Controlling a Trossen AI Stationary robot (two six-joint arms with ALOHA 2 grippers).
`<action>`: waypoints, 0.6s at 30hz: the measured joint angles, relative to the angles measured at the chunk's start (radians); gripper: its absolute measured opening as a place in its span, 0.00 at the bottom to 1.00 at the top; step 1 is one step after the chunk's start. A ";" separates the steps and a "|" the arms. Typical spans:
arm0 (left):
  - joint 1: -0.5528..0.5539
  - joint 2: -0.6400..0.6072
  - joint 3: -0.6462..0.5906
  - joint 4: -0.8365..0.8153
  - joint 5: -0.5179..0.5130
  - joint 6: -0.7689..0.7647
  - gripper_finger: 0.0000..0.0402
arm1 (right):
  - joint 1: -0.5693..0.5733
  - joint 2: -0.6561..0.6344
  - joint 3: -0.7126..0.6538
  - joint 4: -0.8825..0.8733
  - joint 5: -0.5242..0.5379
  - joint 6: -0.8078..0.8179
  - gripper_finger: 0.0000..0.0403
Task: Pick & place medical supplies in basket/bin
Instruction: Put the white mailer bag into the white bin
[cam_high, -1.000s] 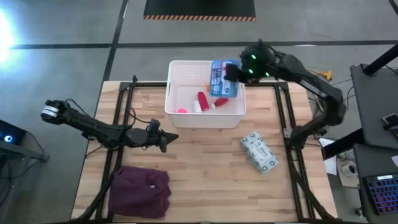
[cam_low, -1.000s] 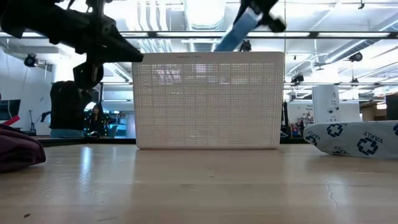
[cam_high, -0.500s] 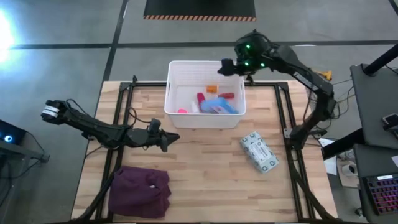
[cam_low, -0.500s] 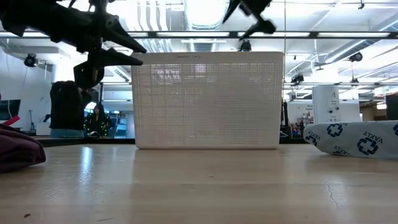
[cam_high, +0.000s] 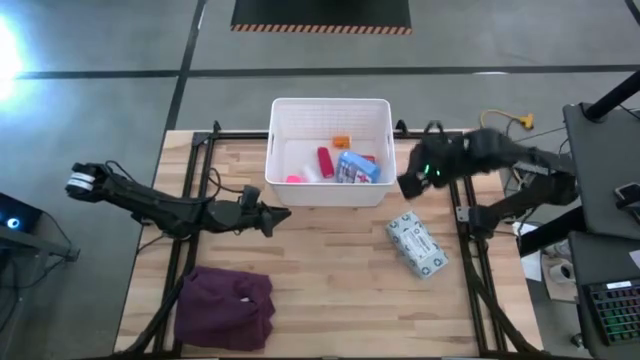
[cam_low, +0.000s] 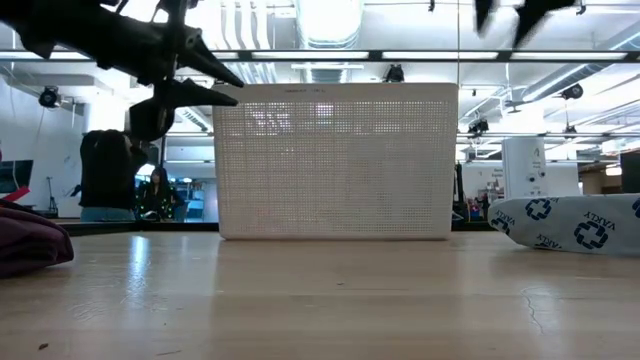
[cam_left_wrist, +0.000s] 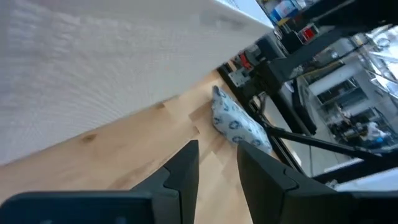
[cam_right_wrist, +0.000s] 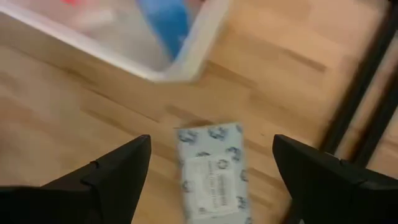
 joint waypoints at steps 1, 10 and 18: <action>0.000 0.011 0.008 0.005 0.007 0.000 0.23 | 0.047 -0.014 -0.058 0.019 0.012 0.034 0.81; 0.016 0.276 0.158 -0.004 0.222 -0.003 0.23 | 0.227 -0.006 -0.485 0.099 -0.193 0.358 0.79; 0.009 0.450 0.379 -0.081 0.295 0.091 0.23 | 0.263 -0.108 -0.738 0.233 -0.198 0.621 0.32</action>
